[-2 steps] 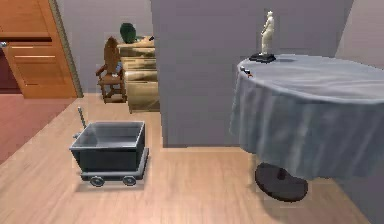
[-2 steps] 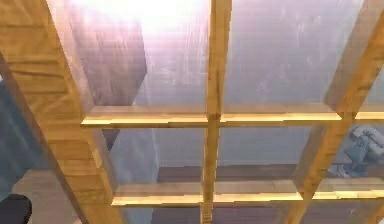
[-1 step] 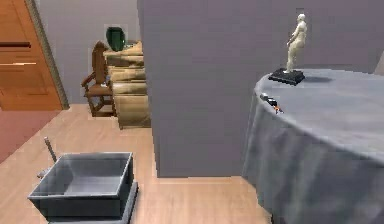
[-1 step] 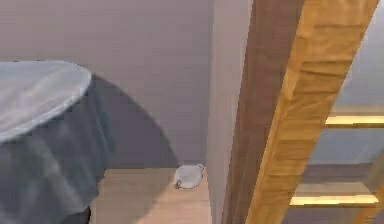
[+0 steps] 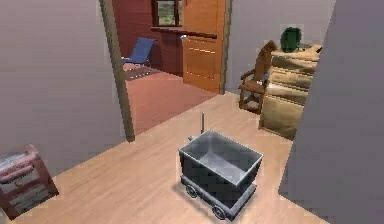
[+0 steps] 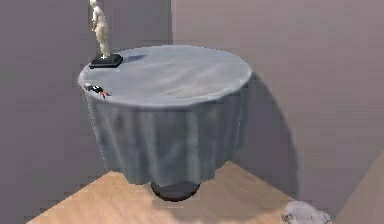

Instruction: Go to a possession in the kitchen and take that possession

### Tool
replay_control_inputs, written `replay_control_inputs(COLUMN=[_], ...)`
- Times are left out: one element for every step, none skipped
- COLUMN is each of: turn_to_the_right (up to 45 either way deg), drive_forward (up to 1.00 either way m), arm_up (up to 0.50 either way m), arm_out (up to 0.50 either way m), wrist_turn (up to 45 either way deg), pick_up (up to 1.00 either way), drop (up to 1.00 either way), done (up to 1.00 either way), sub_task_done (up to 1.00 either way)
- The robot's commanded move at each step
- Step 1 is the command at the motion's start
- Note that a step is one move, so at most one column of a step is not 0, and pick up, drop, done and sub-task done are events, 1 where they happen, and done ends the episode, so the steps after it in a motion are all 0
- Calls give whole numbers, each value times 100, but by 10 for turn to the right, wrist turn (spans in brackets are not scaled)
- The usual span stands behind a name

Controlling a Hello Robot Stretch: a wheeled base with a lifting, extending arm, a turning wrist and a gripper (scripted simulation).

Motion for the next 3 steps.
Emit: replay_control_inputs(turn_to_the_right=[-150, 0, 0], drive_forward=[0, 40, 80], arm_up=[0, 0, 0], arm_out=[0, 0, 0], wrist_turn=[0, 0, 0], pick_up=[0, 0, 0], drop=[0, 0, 0], done=[0, 0, 0], sub_task_done=[0, 0, 0])
